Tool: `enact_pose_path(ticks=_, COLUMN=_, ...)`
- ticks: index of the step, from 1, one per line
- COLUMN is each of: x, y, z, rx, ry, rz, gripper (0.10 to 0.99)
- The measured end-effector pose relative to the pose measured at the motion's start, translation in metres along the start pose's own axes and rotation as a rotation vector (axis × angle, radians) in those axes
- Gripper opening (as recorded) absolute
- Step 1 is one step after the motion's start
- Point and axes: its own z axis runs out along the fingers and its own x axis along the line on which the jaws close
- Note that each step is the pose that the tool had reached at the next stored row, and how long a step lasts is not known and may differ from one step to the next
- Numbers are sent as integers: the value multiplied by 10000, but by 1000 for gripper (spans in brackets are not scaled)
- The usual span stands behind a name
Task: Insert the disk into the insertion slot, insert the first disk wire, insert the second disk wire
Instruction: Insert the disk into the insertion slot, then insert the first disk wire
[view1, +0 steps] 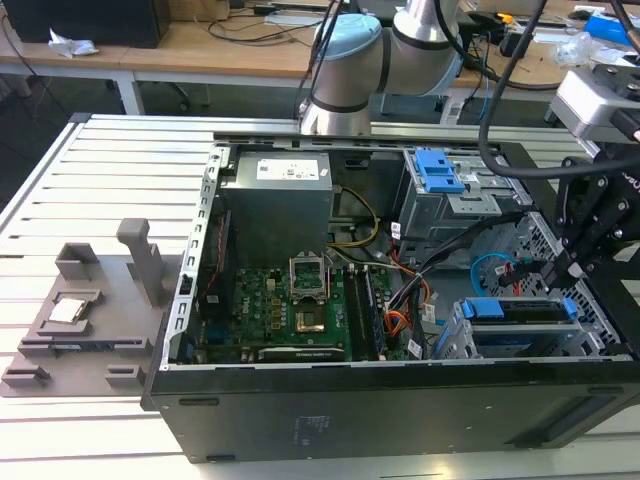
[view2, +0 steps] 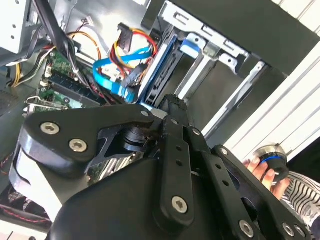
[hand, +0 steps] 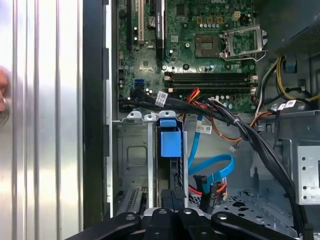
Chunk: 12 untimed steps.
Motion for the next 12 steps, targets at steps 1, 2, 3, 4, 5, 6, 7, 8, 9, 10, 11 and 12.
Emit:
enact_pose_path(ticks=1, x=0, y=-12, z=11, rx=-4, ry=0, rz=0, gripper=106)
enact_pose_path(ticks=2, x=-1, y=-20, z=19, rx=-5, ry=0, rz=-1, gripper=106)
enact_pose_path(ticks=3, x=0, y=-22, z=20, rx=-6, ry=3, rz=0, gripper=106)
enact_pose_path(ticks=4, x=0, y=-22, z=21, rx=-6, ry=1, rz=1, gripper=106)
enact_pose_path(ticks=5, x=-1, y=-23, z=22, rx=-6, ry=0, rz=0, gripper=106)
enact_pose_path(ticks=6, x=-1, y=-23, z=22, rx=-6, ry=1, rz=0, gripper=106)
enact_pose_path(ticks=7, x=-1, y=-24, z=22, rx=-6, ry=1, rz=0, gripper=106)
enact_pose_path(ticks=8, x=-1, y=-24, z=22, rx=-6, ry=0, rz=-1, gripper=106)
enact_pose_path(ticks=9, x=-1, y=-24, z=22, rx=-6, ry=0, rz=0, gripper=106)
enact_pose_path(ticks=10, x=-1, y=-24, z=22, rx=-6, ry=0, rz=0, gripper=106)
enact_pose_path(ticks=11, x=-1, y=-25, z=22, rx=-6, ry=0, rz=0, gripper=106)
enact_pose_path(ticks=12, x=-1, y=-25, z=22, rx=-6, ry=0, rz=0, gripper=106)
